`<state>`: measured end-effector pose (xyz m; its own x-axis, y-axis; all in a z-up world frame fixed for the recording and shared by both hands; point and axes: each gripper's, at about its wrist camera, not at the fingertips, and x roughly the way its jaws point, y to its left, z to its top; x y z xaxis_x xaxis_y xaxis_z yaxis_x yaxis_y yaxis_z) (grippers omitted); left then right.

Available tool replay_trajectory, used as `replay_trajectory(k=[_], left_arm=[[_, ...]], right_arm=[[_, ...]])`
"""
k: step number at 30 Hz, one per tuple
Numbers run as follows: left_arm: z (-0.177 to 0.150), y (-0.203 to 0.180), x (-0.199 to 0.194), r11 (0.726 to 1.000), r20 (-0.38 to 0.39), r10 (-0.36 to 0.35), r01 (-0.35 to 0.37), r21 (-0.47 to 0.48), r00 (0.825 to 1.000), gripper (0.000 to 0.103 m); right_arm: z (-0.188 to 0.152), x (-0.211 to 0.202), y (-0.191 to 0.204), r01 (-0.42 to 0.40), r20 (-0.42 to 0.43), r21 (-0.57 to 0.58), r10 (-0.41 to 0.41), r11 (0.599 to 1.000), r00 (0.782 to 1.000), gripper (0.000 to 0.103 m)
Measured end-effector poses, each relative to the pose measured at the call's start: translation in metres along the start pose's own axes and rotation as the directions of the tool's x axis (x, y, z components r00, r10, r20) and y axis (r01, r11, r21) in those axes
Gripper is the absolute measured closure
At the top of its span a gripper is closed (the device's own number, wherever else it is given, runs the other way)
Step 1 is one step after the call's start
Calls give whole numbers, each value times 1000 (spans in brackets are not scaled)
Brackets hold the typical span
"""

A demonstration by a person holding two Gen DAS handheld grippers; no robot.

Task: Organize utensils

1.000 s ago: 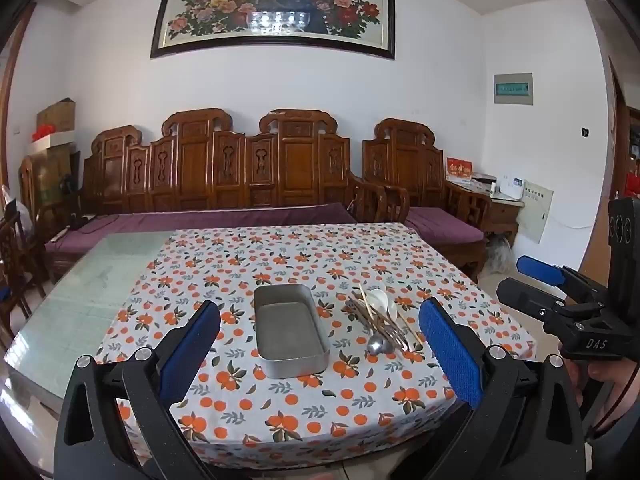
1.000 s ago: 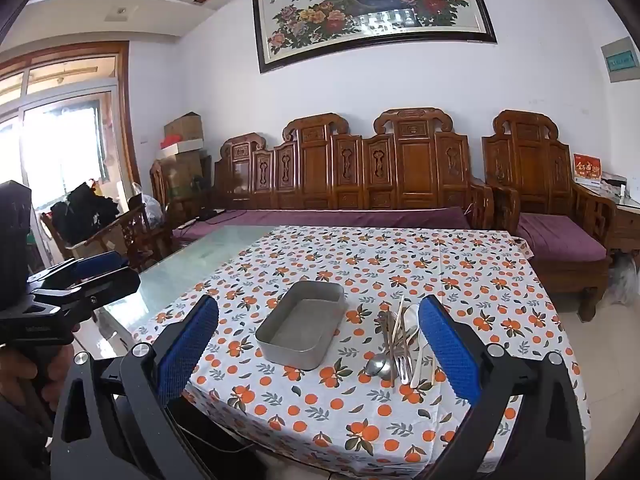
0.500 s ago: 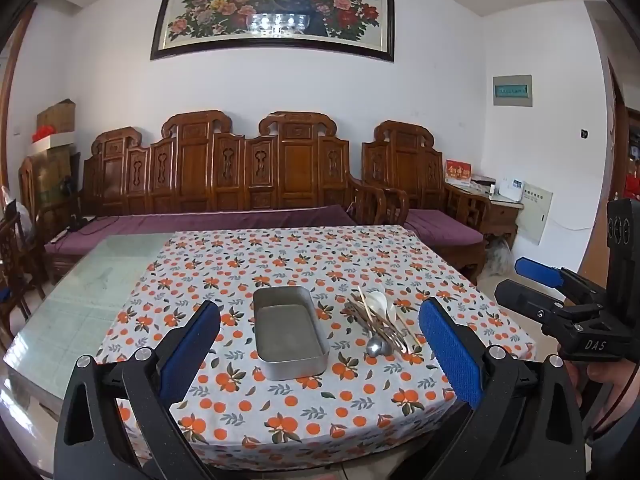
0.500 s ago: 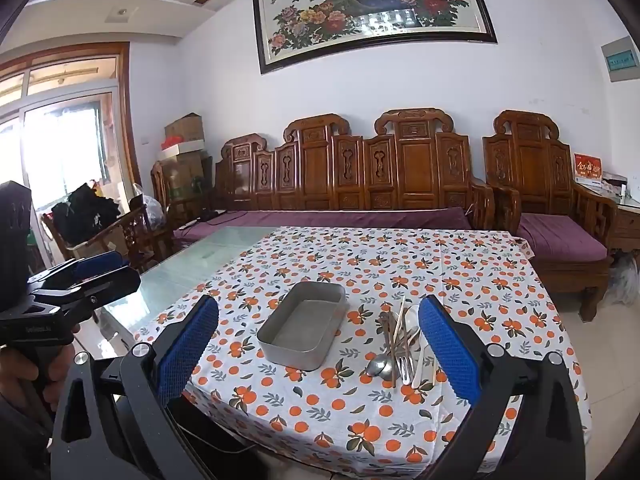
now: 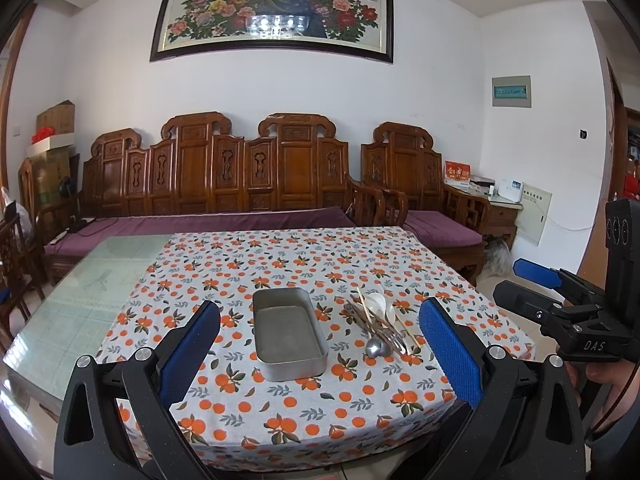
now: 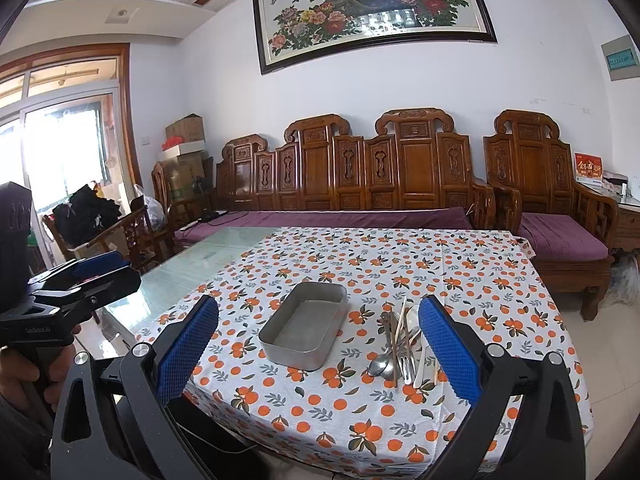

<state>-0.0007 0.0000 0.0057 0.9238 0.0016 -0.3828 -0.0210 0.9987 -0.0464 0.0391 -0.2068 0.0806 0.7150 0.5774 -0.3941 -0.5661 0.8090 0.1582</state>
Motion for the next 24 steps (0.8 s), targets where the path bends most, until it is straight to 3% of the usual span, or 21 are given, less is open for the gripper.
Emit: replay_trajectory(k=[24], left_arm=[[2, -1, -3, 1000, 4, 1, -1, 2, 1000, 7]], right_arm=[[1, 0, 1, -2, 2, 2, 2, 1000, 1000, 3]])
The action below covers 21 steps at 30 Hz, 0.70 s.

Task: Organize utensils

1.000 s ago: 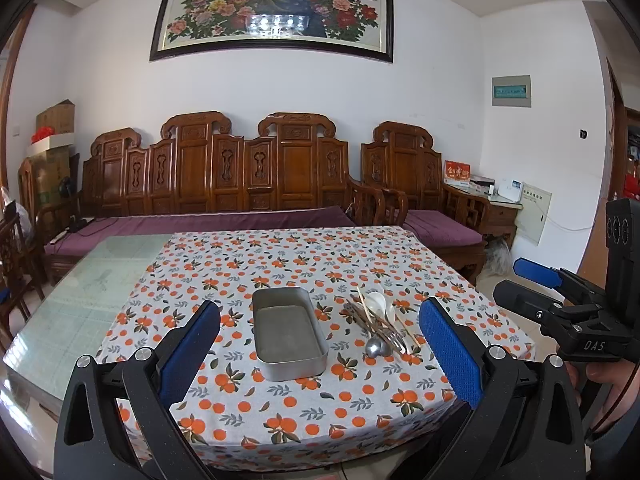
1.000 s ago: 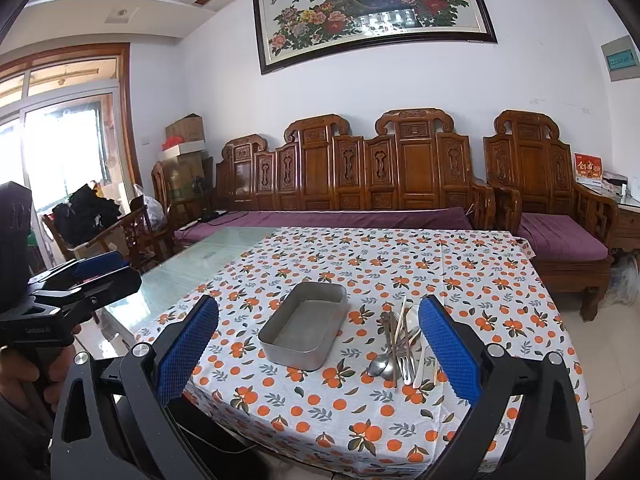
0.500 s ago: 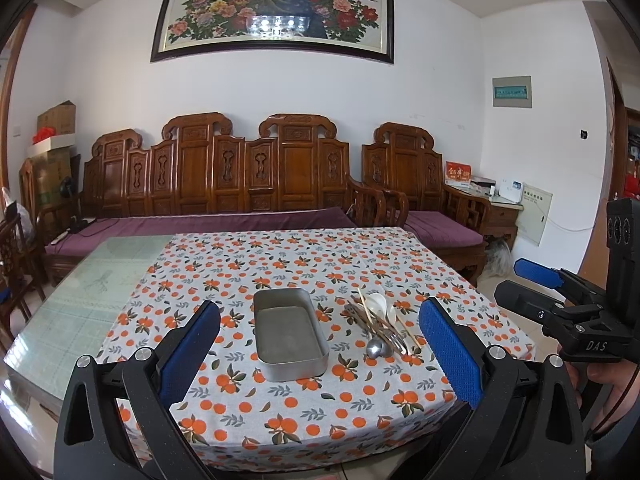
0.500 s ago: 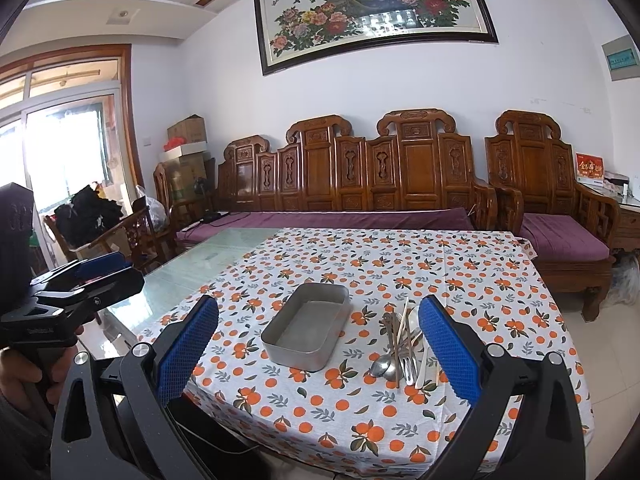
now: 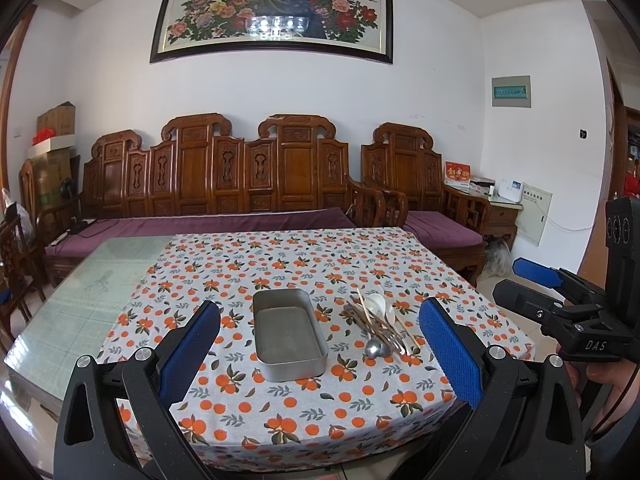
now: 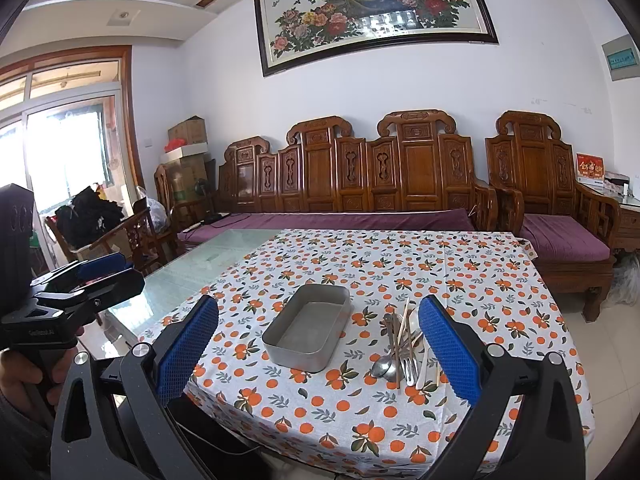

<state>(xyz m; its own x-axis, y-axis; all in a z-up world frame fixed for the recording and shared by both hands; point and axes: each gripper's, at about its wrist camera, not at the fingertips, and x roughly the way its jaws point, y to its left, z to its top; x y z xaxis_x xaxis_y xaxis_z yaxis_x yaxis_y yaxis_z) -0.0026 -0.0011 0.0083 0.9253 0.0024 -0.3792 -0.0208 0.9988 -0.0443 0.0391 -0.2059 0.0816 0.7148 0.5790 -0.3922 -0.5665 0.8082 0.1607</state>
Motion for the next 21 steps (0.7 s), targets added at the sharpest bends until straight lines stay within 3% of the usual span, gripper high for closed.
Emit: replay_trajectory(k=[21], left_arm=[[11, -1, -8, 1000, 7, 0, 0, 2, 1000, 7]], right_arm=[[0, 0, 0, -1, 2, 2, 1, 1000, 1000, 3]])
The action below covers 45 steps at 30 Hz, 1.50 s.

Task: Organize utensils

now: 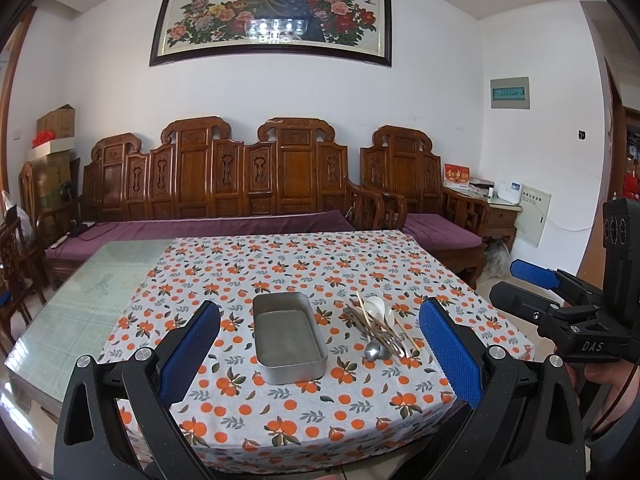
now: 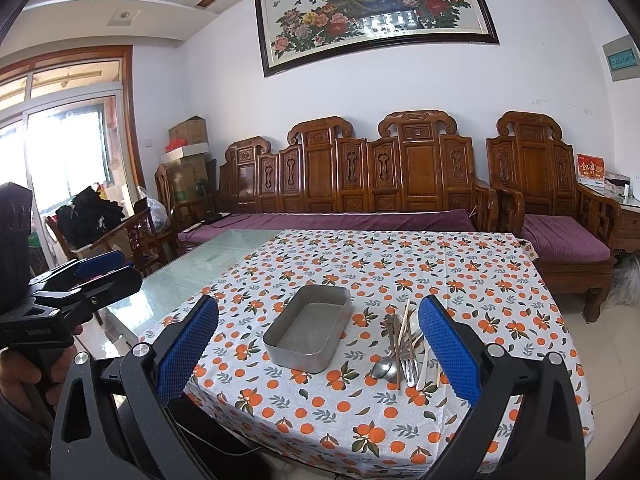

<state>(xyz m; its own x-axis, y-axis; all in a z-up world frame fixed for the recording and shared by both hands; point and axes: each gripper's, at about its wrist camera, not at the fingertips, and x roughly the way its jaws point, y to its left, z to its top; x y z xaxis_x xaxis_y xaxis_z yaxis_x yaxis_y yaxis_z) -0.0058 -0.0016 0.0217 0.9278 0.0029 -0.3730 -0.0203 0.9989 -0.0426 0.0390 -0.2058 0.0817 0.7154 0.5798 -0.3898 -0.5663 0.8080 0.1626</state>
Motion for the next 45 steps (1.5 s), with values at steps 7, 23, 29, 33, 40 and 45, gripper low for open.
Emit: replay_trajectory(k=[7, 23, 29, 33, 40, 45], left_arm=[[1, -1, 0, 1000, 1, 0, 0, 1, 1000, 7], [-5, -2, 17, 1000, -61, 14, -14, 2, 998, 7], [-17, 1, 42, 1000, -119, 29, -28, 9, 992, 7], [-25, 1, 59, 999, -150, 29, -27, 17, 988, 7], [-35, -1, 91, 999, -199, 15, -7, 37, 980, 7], [-39, -3, 113, 998, -231, 8, 8, 68, 973, 7]], right_arm=[[-1, 0, -2, -1, 0, 0, 1, 1000, 1000, 3], [-4, 7, 2, 23, -25, 5, -22, 1000, 999, 3], [-12, 18, -11, 36, -60, 9, -35, 999, 998, 3], [-19, 32, -21, 54, -95, 5, -53, 999, 994, 9], [-26, 64, -49, 75, -152, 19, -71, 997, 986, 24], [-29, 87, -70, 104, -185, 42, -95, 994, 978, 37]])
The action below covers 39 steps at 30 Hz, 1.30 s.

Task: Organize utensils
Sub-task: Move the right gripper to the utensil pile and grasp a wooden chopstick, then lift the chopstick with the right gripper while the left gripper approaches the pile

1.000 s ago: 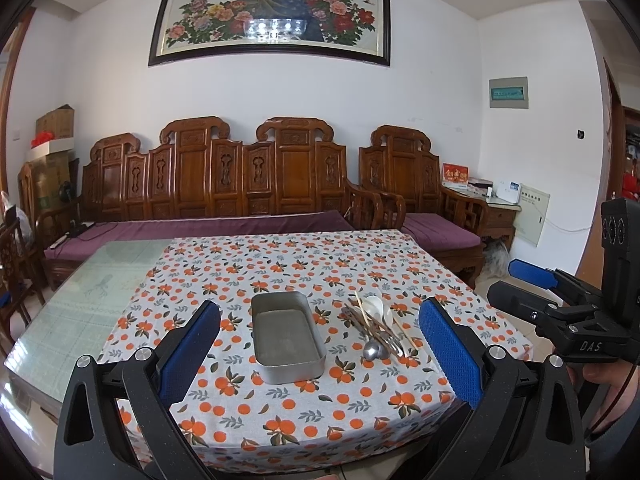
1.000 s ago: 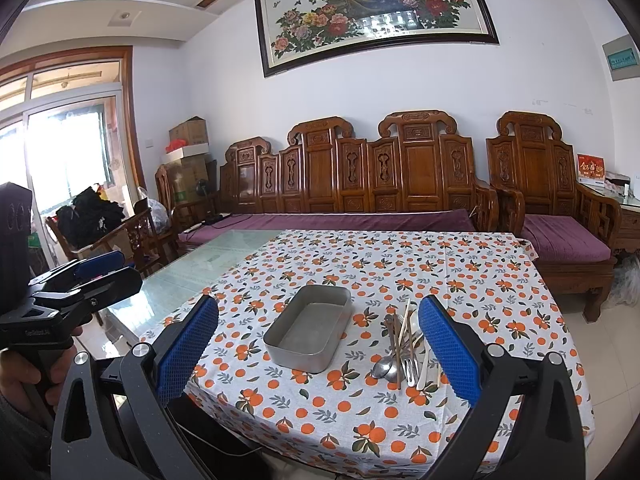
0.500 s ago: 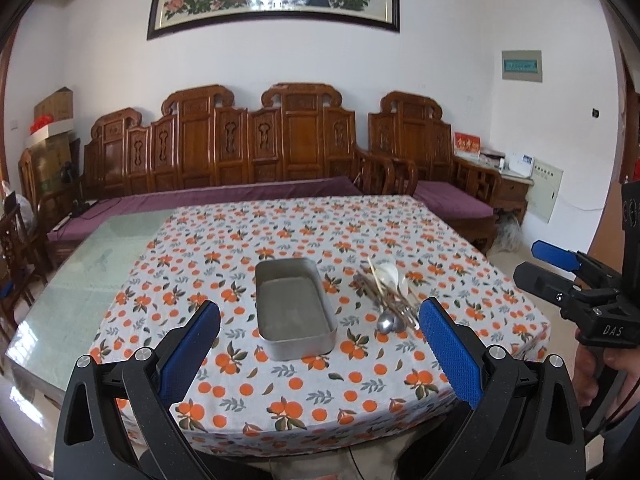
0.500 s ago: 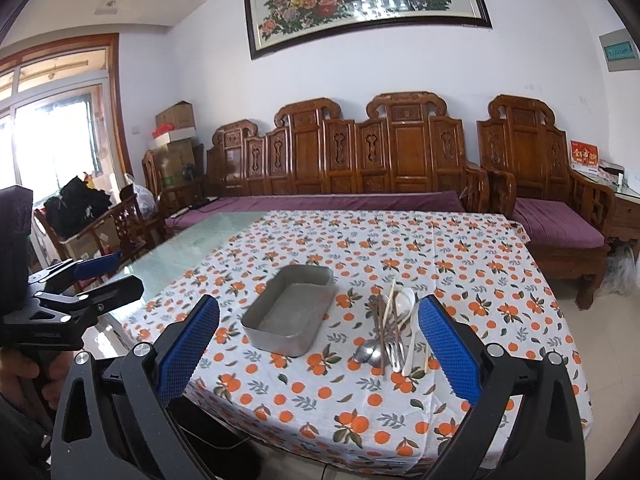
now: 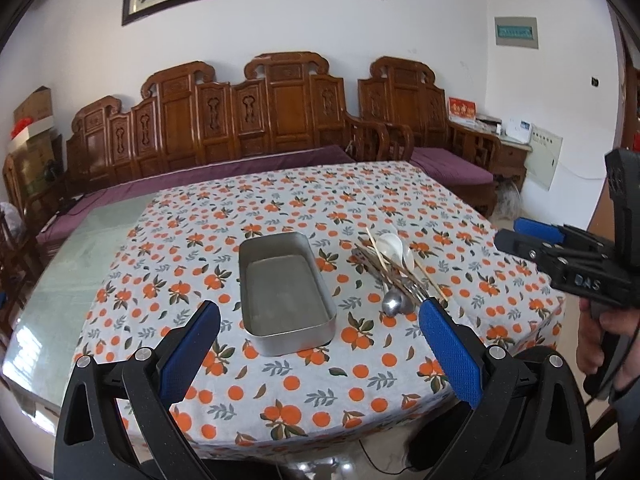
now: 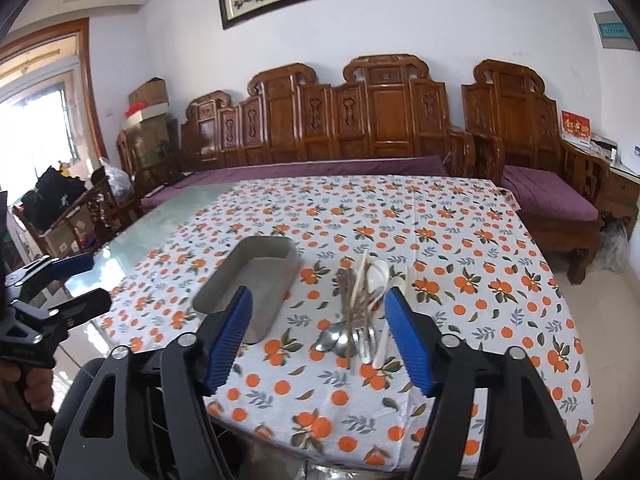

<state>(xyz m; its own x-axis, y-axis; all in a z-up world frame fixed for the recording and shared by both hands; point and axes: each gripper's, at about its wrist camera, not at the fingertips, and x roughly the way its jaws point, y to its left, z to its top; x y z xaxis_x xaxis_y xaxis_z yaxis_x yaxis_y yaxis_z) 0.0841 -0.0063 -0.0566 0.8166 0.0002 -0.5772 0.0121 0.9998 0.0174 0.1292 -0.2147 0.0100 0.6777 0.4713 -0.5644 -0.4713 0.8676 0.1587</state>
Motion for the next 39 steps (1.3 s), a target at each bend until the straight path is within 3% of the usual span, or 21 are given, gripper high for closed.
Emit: replay_trajectory(k=[3, 11, 22, 33, 36, 39], left_arm=[[1, -1, 15, 1000, -26, -19, 19, 4, 999, 9], [-8, -6, 53, 998, -105, -50, 53, 23, 993, 27], [-10, -8, 93, 997, -171, -76, 77, 3, 982, 47], [-2, -22, 108, 996, -187, -80, 85, 20, 979, 50], [-2, -22, 108, 996, -188, -79, 84, 21, 979, 50], [-3, -24, 110, 996, -194, -76, 83, 26, 978, 50]], right_arm=[[1, 21, -11, 18, -26, 0, -18, 1000, 1000, 43], [-18, 77, -33, 37, -107, 27, -34, 999, 994, 54], [-49, 155, -44, -20, -235, 41, 29, 999, 971, 71], [-39, 211, -37, -59, -354, -13, 50, 998, 934, 84], [-37, 215, -37, -62, -375, -6, 56, 998, 925, 95], [-38, 219, -38, -57, -408, 0, 52, 998, 911, 96]])
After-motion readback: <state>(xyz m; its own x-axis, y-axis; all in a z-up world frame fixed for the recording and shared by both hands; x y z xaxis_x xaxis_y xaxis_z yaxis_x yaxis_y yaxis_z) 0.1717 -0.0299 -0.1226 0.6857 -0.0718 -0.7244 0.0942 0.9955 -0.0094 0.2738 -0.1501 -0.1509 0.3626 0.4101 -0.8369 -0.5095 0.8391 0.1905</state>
